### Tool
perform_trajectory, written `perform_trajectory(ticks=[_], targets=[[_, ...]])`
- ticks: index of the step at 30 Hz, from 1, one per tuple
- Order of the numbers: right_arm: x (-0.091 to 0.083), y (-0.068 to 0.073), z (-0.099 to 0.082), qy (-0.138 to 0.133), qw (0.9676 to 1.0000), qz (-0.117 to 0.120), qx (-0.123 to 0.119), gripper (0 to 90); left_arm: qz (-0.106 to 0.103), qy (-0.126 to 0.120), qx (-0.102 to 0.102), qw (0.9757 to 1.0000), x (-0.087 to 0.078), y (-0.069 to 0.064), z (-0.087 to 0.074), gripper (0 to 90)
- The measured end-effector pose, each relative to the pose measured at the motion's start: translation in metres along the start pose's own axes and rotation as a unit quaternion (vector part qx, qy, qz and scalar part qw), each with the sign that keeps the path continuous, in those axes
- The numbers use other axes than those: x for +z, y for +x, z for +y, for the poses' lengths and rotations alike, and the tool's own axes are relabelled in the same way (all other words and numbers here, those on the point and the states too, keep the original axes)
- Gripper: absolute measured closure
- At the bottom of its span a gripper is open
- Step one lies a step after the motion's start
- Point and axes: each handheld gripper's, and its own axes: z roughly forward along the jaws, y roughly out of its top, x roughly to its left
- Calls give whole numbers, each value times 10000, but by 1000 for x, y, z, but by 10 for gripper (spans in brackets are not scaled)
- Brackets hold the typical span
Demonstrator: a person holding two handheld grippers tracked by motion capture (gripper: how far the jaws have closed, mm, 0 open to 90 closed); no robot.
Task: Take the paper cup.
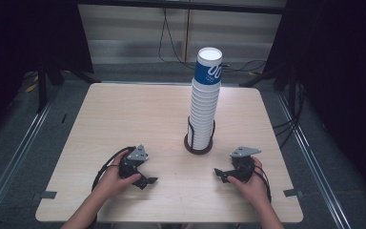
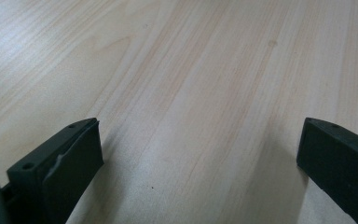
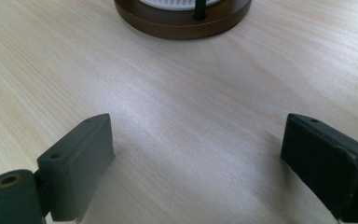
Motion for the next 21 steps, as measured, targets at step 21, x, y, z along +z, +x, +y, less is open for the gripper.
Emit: perform_trajectory(ticks=[21], targets=[[-4, -1, 0, 75, 9999, 121, -79, 139, 143, -28, -187, 9997, -1, -5, -1, 1]])
